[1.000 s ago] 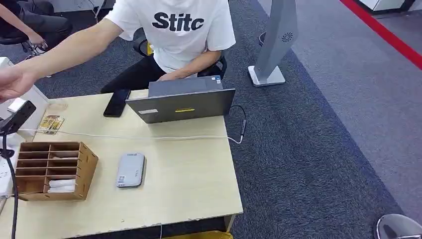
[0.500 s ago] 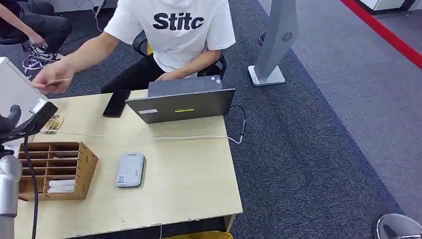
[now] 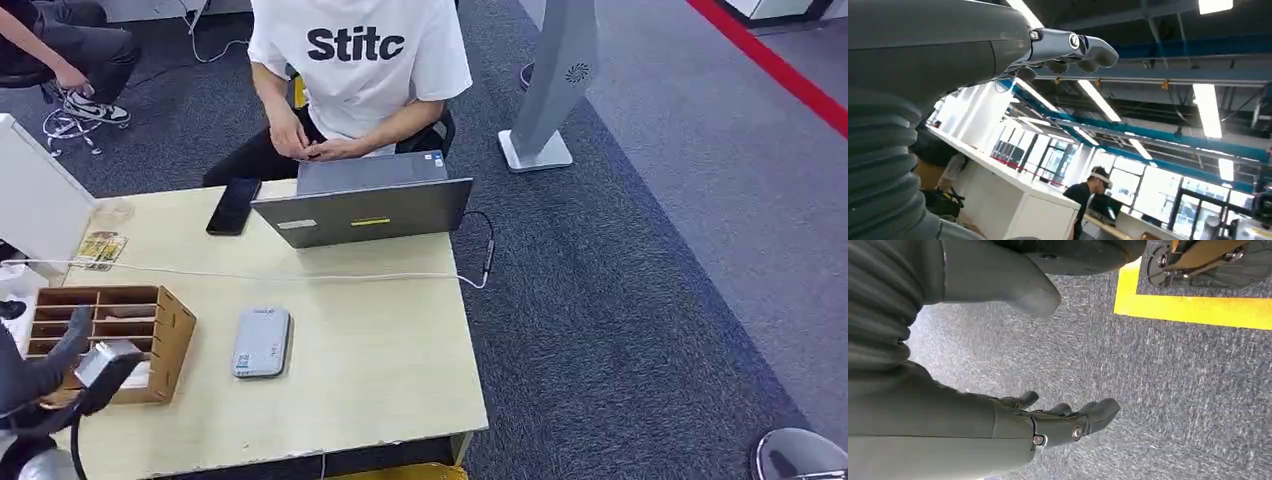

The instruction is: Pass the card to the sensor for recognition and then transmit it.

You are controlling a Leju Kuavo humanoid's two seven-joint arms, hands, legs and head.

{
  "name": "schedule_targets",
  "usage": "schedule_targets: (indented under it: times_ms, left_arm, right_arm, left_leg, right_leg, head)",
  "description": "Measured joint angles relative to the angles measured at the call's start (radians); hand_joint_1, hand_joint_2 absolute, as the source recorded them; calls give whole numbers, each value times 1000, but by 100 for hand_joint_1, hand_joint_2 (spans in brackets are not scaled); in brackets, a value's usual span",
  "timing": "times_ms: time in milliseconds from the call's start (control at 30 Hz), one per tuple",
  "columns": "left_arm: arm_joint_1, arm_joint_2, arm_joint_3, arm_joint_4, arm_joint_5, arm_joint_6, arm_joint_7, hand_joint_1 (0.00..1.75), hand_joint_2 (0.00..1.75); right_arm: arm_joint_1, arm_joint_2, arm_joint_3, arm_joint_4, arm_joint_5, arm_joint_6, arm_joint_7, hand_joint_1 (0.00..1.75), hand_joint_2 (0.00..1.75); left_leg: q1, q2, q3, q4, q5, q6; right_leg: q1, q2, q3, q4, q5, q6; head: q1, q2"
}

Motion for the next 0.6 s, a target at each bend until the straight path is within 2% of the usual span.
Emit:
schedule_targets:
  times_ms: [100,167,200,267,333,367,433,600]
  left_arm:
    - [68,-20,8,-67,24,10,-20,0,175]
    - [129,-43,15,-121,67,51,-62,0,175]
    - [181,-70,18,-164,111,80,-107,0,175]
    - [274,-137,30,-241,204,98,-204,0,175]
    - [330,-173,44,-278,290,98,-261,0,175]
    - [357,-206,65,-309,385,95,-294,0,175]
    - [395,-263,118,-340,489,84,-353,0,175]
    - [430,-332,184,-372,513,64,-392,0,175]
  right_arm:
    - [-1,0,0,0,-8,-3,-2,0,175]
    - [0,0,0,0,-15,-11,-3,0,175]
    - [2,0,-1,0,-20,-15,-3,0,175]
    - [5,1,-3,0,-20,-20,-3,0,175]
    - [5,2,-4,0,-20,-21,-3,0,175]
    - [5,3,-4,0,-20,-26,-3,0,175]
    - [6,6,-5,0,-20,-34,-3,0,175]
    - [5,9,-6,0,-20,-34,-3,0,175]
  left_leg:
    - [0,-1,-1,0,0,0]
    - [0,0,-1,0,0,0]
    - [0,1,0,0,0,0]
    - [0,0,0,0,-1,0]
    - [0,-2,-1,0,-1,0]
    - [0,-2,-1,0,-1,1]
    - [0,-1,-1,0,-2,2]
    - [0,-3,0,0,-2,2]
  right_leg:
    - [0,-2,1,0,0,0]
    - [0,0,1,0,0,0]
    - [0,1,1,0,0,0]
    - [0,0,0,0,-1,0]
    - [0,-2,0,0,-1,1]
    - [0,-2,0,0,-1,1]
    - [0,-2,0,0,-1,1]
    - [0,-5,2,0,-2,0]
  head:
    - [0,0]
    - [-2,0]
    - [-2,0]
    - [-2,0]
    - [2,0]
    - [2,0]
    - [0,0]
    - [0,0]
